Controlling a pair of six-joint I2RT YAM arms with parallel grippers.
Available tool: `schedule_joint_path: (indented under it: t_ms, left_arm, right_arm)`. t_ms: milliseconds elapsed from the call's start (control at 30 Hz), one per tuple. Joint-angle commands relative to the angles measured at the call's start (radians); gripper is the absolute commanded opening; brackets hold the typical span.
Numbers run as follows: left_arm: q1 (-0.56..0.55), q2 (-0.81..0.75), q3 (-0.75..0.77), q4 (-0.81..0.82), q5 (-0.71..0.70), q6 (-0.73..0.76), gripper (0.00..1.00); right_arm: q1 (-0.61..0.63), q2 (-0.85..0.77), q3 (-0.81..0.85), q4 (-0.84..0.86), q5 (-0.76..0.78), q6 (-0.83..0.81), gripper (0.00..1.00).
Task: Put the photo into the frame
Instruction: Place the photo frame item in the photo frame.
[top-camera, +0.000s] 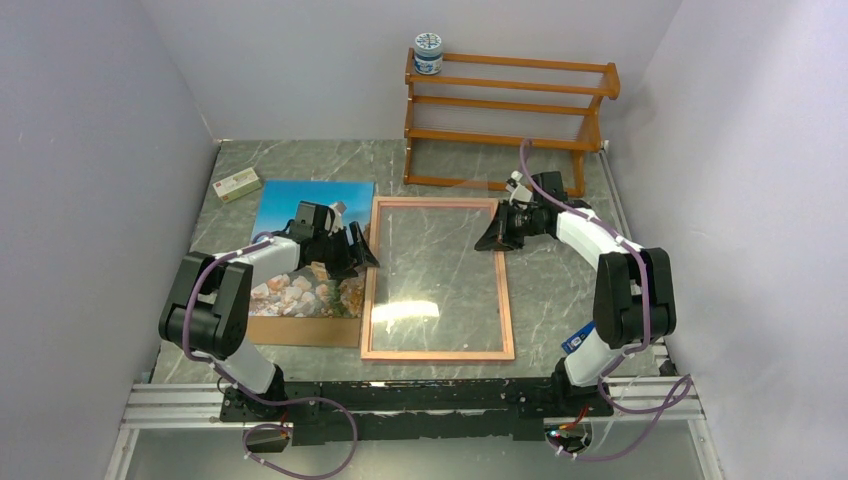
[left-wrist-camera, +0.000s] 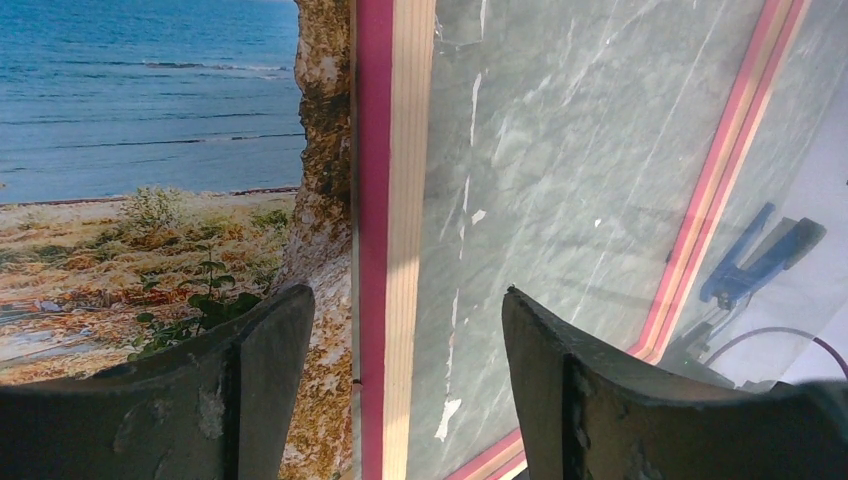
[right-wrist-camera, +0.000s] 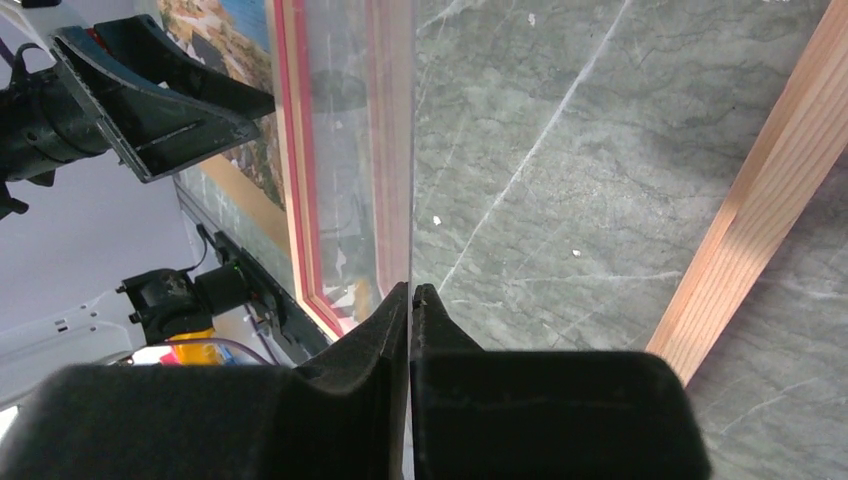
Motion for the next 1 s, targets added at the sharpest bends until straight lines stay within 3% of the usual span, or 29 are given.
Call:
schedule_joint_path:
  t_ms: [0,133,200,467,533,567,767,967]
  left_arm:
    - [0.002,0.011,0.026,0.008,-0.004,0.003,0.74]
    - [0.001,0.007,0.027,0.006,-0.009,-0.002,0.74]
    - [0.002,0.002,0.026,0.0,-0.019,-0.006,0.74]
    - [0.001,-0.044,0.039,-0.052,-0.127,-0.027,0.75]
    - [0.001,-0.053,0.043,-0.061,-0.139,-0.027,0.75]
    - [0.001,-0.057,0.046,-0.068,-0.144,-0.027,0.75]
    - [0.001,-0.099,0.057,-0.124,-0.195,-0.028,0.77]
    - [0.002,-0.141,0.077,-0.199,-0.278,-0.029,0.79]
  right_arm:
    - [0.0,-0.015,-0.006,0.079,-0.011,0.01,0.08]
    - [0.001,0.0,-0.012,0.083,-0.018,0.025,0.13]
    - [0.004,0.0,-0.015,0.081,-0.012,0.032,0.22]
    - [0.012,-0.027,0.013,0.082,0.066,0.062,0.74]
    - [0.023,-0.013,0.034,0.062,0.085,0.059,0.95]
    - [0.027,-0.01,0.043,0.053,0.092,0.056,0.99]
    - [0.059,0.01,0.081,-0.004,0.172,0.062,0.99]
    - [0.096,0.027,0.136,-0.107,0.383,0.068,0.99]
